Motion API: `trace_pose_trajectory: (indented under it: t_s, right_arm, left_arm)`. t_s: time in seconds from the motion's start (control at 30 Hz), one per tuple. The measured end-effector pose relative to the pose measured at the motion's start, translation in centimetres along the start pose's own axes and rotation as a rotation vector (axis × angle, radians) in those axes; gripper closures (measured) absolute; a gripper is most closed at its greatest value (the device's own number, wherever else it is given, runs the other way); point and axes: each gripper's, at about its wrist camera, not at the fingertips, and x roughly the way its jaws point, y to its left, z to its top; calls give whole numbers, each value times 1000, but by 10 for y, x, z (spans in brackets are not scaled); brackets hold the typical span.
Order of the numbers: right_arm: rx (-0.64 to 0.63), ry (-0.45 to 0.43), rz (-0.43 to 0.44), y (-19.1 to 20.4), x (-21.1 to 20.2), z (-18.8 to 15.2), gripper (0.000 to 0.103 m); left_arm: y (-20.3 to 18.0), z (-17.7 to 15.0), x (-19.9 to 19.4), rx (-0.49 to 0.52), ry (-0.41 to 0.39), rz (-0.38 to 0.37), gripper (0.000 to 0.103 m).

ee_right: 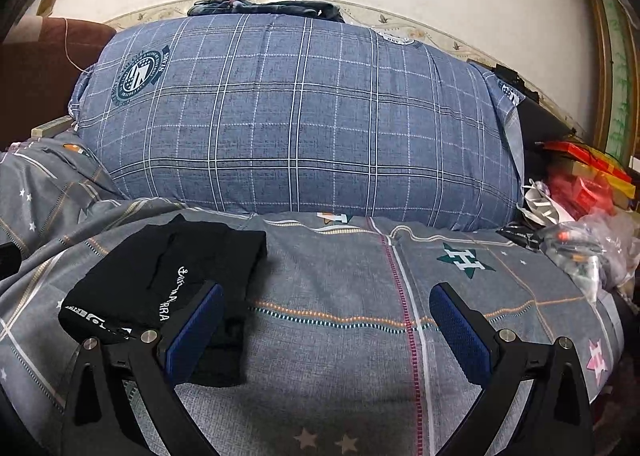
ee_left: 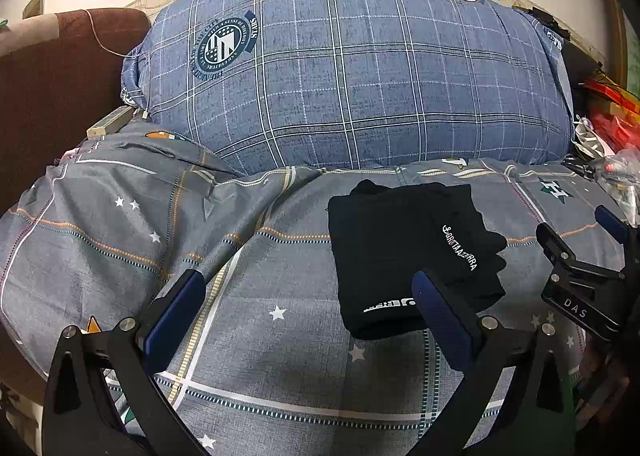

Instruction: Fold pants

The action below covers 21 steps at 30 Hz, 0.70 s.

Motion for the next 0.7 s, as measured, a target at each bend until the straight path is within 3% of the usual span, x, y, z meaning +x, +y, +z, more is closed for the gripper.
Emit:
trace_pose_trajectory:
  t_s: [0.7]
  right_arm:
    - [16,24,-10,-4,4,-2,0]
  left_arm:
    - [7,-1,4,-18,8,20,0]
